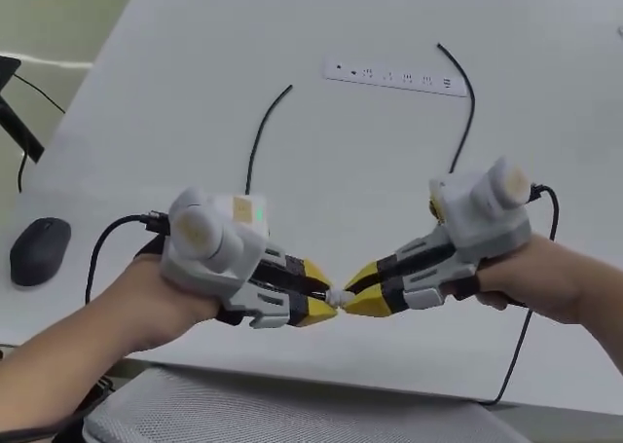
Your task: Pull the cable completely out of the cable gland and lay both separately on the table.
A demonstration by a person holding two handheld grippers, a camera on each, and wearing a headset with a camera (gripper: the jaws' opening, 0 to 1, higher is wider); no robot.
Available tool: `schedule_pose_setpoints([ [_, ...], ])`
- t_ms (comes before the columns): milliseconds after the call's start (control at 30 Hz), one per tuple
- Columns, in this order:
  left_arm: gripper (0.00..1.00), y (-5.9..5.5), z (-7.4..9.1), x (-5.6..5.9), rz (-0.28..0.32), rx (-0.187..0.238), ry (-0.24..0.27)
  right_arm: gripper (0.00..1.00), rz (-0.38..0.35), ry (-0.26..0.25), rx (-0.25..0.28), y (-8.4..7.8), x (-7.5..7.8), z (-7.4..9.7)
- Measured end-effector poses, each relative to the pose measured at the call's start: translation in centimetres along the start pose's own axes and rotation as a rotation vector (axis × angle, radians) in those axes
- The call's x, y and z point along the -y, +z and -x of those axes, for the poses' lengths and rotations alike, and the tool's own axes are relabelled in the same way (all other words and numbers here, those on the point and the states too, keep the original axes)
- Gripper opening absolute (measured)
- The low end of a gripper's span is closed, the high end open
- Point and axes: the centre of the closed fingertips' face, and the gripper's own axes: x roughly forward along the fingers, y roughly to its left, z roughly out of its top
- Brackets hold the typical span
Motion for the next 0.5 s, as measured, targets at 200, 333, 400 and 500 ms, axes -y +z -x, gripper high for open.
schedule_pose_setpoints([
  [200,0.15,-0.20,0.18,0.08,0.058,0.020,-0.006,0.06,0.219,-0.099,-0.056,-0.02,-0.12,-0.25],
  [333,0.15,-0.10,0.37,0.00,0.123,0.034,-0.015,0.07,0.406,-0.190,-0.097,0.09,0.19,-0.14],
  [400,0.15,0.08,0.50,-0.09,0.144,0.044,-0.015,0.07,0.468,-0.228,-0.106,0.19,0.26,-0.10],
  [500,0.15,0.18,0.44,-0.15,0.171,0.053,-0.016,0.07,0.547,-0.302,-0.126,0.22,0.30,-0.05],
])
